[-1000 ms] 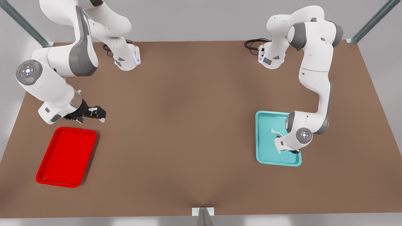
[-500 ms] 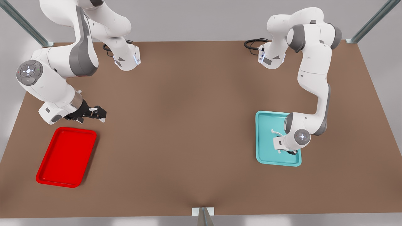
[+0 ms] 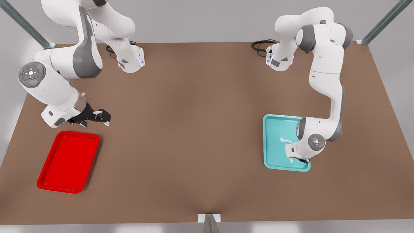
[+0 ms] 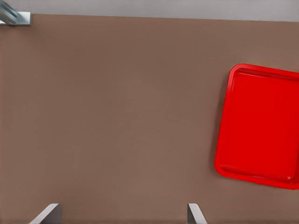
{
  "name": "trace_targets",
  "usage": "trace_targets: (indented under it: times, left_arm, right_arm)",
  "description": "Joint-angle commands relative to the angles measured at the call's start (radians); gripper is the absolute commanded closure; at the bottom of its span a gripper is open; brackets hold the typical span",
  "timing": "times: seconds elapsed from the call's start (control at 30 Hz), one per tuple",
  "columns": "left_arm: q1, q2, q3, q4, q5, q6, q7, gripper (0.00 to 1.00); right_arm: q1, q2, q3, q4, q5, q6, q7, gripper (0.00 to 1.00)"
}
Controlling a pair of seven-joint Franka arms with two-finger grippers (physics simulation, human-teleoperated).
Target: Take the drainage pipe clamp from the left arm, pass it to the right arm, and place it in the plate on the right side
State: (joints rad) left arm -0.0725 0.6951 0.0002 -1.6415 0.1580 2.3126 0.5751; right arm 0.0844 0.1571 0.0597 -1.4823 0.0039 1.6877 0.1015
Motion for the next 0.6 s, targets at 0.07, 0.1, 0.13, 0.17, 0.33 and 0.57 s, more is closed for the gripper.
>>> trace_targets:
  times: [0.07, 0.1, 0.13, 0.17, 0.33, 0.57]
  left_arm:
    - [-0.007, -0.023, -0.005, 0.101, -0.018, -0.222, -0.247, 0.79]
    - [-0.009, -0.043, -0.008, 0.117, -0.087, -0.259, -0.314, 0.79]
    - [-0.009, -0.06, -0.009, 0.12, -0.159, -0.274, -0.452, 0.79]
    - [-0.038, -0.069, -0.009, 0.124, -0.181, -0.297, -0.592, 0.79]
    - [-0.225, -0.065, -0.009, 0.201, -0.339, -0.355, -1.331, 0.79]
    - [-0.386, -0.04, -0.048, 0.25, -0.397, -0.289, -1.845, 0.79]
  right_arm:
    - [0.0, -0.002, 0.0, 0.0, 0.001, 0.0, 0.0, 0.0]
    - [-0.002, -0.002, 0.0, 0.0, 0.001, 0.0, 0.0, 0.0]
    - [0.0, -0.002, 0.0, 0.0, 0.001, 0.0, 0.0, 0.0]
    - [0.0, -0.002, 0.0, 0.0, 0.001, 0.0, 0.0, 0.0]
    - [0.0, -0.002, 0.0, 0.0, 0.001, 0.0, 0.0, 0.0]
    - [-0.002, -0.001, 0.0, 0.0, 0.001, 0.0, 0.0, 0.0]
